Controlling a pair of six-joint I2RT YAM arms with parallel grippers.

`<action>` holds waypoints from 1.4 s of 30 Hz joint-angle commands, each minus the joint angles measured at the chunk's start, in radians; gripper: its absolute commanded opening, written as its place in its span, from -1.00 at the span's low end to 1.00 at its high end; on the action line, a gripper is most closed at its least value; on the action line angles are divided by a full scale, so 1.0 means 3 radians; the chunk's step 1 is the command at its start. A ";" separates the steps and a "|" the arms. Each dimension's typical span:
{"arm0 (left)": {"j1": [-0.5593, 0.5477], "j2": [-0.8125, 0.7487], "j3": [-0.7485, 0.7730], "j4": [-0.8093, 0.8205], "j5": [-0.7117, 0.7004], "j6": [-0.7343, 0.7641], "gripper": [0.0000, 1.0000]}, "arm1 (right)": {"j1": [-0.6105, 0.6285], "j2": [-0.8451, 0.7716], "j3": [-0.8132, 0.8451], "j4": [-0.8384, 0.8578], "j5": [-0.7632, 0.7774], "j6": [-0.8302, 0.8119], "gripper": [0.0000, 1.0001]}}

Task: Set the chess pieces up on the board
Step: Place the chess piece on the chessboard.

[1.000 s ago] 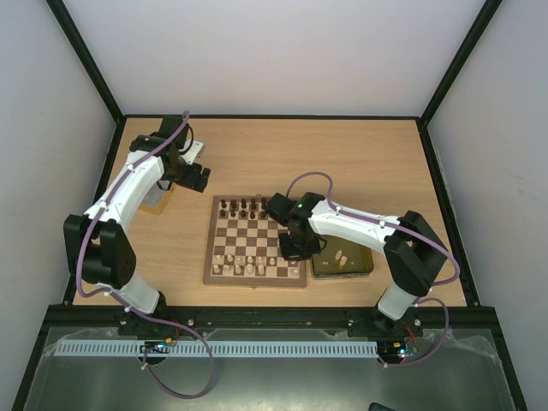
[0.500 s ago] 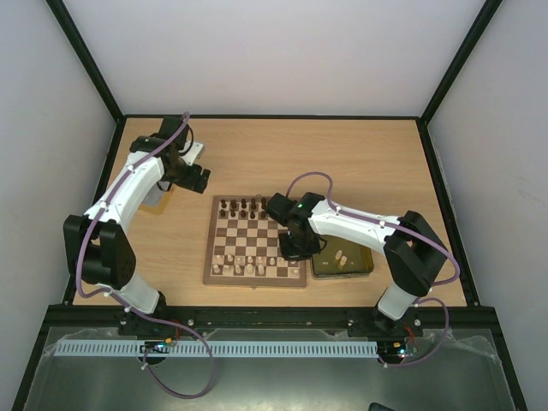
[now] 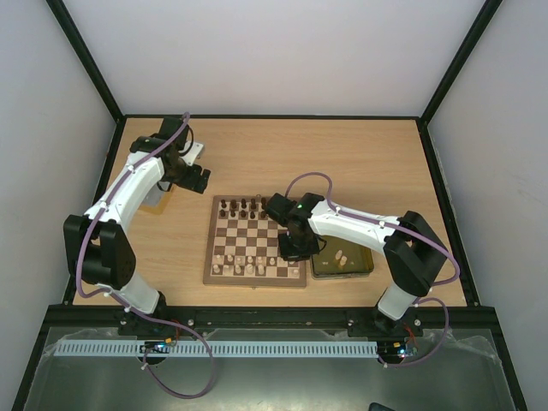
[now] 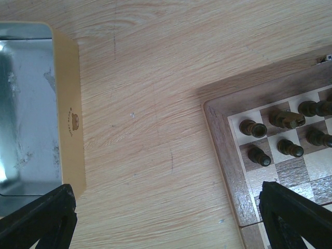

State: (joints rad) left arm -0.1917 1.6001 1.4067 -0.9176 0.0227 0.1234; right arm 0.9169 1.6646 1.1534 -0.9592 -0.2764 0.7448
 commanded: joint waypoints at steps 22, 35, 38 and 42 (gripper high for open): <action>0.0000 -0.0131 -0.0047 -0.0003 -0.0025 -0.0006 0.92 | 0.0022 -0.0057 -0.0055 -0.0078 0.0093 0.0048 -0.80; 0.0000 -0.0088 -0.0011 -0.0012 -0.0010 -0.0005 0.92 | 0.0022 0.0000 0.0000 -0.0090 0.0093 0.0012 -0.72; 0.0000 -0.0088 -0.0020 -0.0010 -0.0009 -0.0006 0.92 | 0.0023 0.0000 0.0010 -0.0092 0.0097 0.0014 -0.71; 0.0000 -0.0079 -0.0008 -0.0009 -0.0008 -0.0007 0.92 | 0.0024 -0.0001 0.0015 -0.0086 0.0084 0.0007 -0.60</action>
State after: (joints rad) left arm -0.1917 1.5848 1.4055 -0.9173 0.0223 0.1234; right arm 0.9169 1.6646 1.1408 -0.9600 -0.2668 0.7483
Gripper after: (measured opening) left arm 0.959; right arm 0.179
